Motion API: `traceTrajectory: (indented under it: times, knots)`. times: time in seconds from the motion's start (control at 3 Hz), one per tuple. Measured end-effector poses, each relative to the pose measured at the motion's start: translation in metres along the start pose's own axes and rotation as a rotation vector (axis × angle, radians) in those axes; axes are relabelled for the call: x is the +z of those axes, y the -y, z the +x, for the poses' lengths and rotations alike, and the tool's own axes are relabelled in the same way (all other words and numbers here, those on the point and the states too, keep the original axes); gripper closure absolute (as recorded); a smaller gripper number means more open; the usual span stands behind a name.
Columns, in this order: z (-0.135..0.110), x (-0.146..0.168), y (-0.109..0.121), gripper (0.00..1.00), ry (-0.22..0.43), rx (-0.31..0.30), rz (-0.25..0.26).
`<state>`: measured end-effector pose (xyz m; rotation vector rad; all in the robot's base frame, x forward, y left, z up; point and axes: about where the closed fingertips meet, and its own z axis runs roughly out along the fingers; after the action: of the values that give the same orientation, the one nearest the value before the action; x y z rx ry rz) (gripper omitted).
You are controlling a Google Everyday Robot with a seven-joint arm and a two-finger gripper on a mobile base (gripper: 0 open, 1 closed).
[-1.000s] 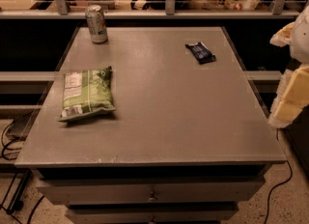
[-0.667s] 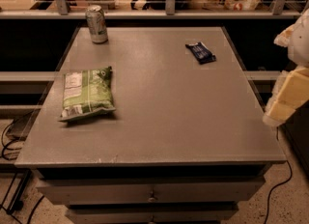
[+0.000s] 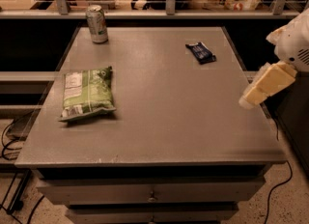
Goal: Move rxbar blueberry near green jalapeno chip bag
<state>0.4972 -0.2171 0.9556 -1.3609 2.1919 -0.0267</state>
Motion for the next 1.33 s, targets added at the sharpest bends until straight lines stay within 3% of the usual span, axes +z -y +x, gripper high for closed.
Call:
traceTrajectory:
  times: [0.33,1.0,1.33]
  knots:
    - [-0.015,0.026,0.027,0.00,0.114,0.036,-0.031]
    - [-0.035,0.088,0.096,0.00,0.192,0.085,-0.102]
    - [-0.040,0.080,0.113,0.00,0.217,0.085,-0.070]
